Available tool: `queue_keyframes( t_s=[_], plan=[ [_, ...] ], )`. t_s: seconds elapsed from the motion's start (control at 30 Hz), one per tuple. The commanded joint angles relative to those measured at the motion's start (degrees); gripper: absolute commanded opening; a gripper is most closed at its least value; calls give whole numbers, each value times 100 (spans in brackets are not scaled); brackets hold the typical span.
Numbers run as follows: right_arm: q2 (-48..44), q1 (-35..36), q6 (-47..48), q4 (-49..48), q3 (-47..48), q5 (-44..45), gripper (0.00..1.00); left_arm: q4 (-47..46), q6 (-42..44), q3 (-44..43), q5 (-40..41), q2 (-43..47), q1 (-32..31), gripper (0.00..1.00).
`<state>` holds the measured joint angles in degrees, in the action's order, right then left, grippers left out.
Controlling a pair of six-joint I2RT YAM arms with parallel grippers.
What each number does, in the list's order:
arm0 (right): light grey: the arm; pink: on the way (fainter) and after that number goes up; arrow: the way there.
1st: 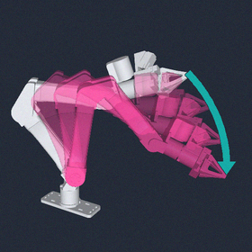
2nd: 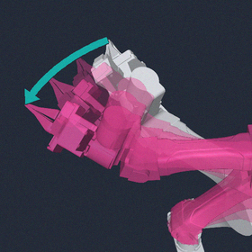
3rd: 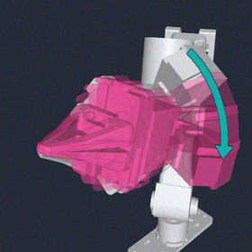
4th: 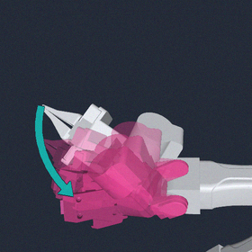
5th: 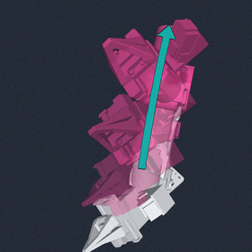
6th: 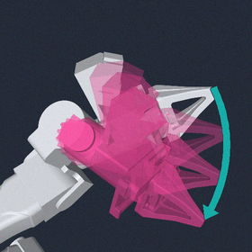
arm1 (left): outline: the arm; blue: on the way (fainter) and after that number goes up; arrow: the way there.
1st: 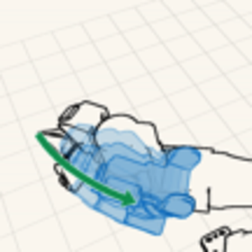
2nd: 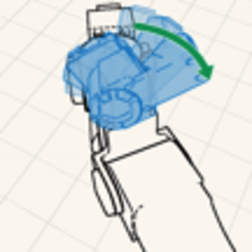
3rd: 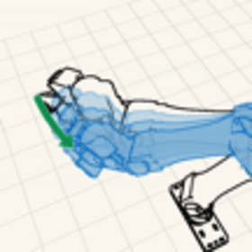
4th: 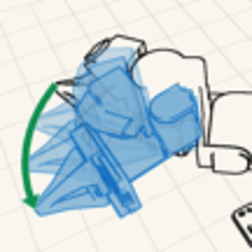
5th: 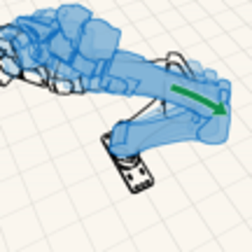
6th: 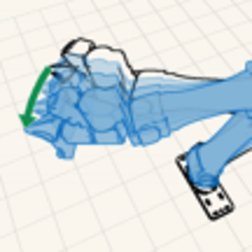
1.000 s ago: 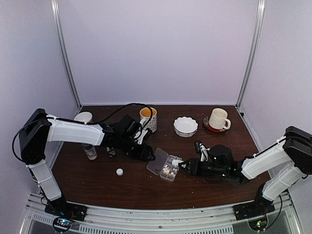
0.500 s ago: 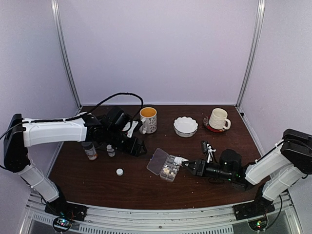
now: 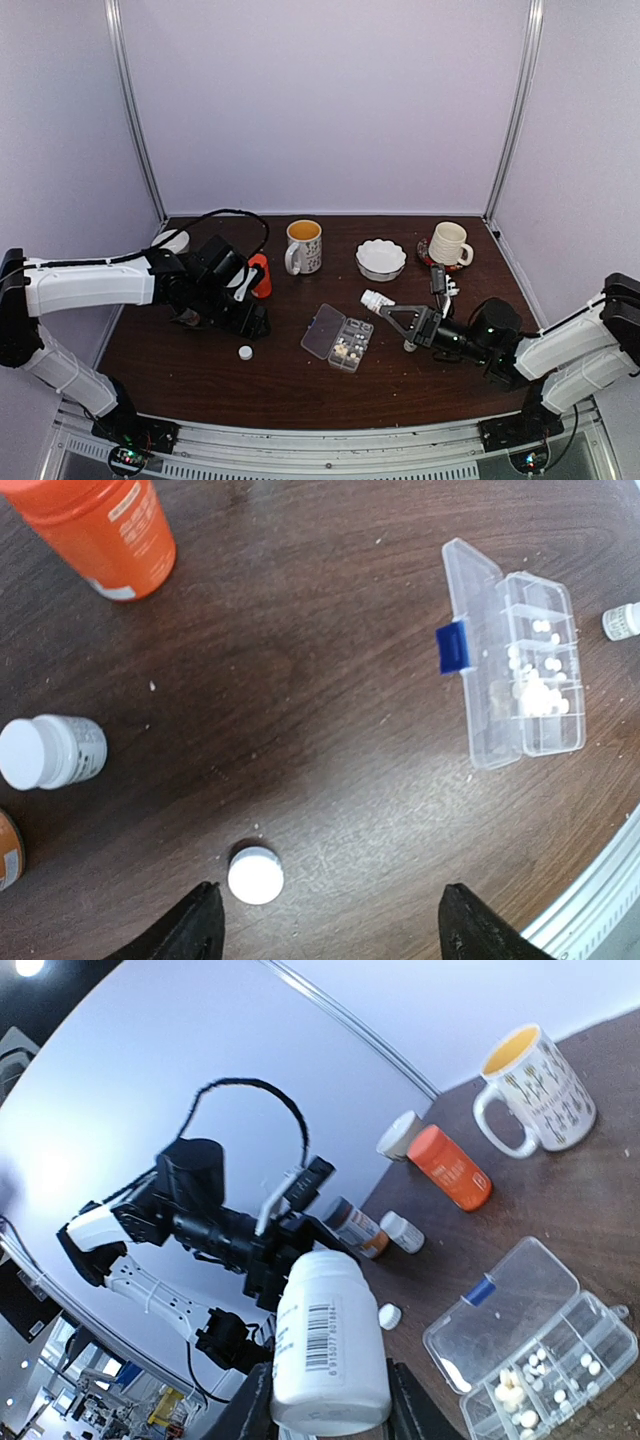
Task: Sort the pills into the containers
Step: Pick up the lid of the pill bottle from the center of the board.
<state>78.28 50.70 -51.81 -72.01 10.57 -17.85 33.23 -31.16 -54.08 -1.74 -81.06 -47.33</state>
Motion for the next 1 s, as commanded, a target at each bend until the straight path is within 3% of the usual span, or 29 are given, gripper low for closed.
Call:
queue_keyframes(
  t_s=[0.0, 0.17, 0.37, 0.57, 0.73, 0.9, 0.97],
  plan=[
    [-795, -33, 403, 333, 227, -112, 0, 154, 78, 128, 291, 180, 30, 77],
    [-1737, -34, 872, 1096, 749, -312, 0, 218, 92, 225, 385, 258, 28, 77],
    [-2298, -41, 1246, 1358, 1467, -604, 0, 271, 101, 268, 419, 285, 29, 77],
    [-2387, -53, 1242, -80, 1613, -995, 0, 345, 77, 382, 508, 323, 29, 77],
    [-2183, -60, 1099, -593, 1768, -1284, 0, 386, 75, 465, 606, 337, 25, 77],
    [-2463, -64, 1539, -76, 1570, -540, 0, 257, 90, 523, 540, 134, 28, 77],
    [-2402, -35, 1505, -353, 1692, -1016, 0, 88, 110, 579, 332, 21, 25, 77]
  ],
)
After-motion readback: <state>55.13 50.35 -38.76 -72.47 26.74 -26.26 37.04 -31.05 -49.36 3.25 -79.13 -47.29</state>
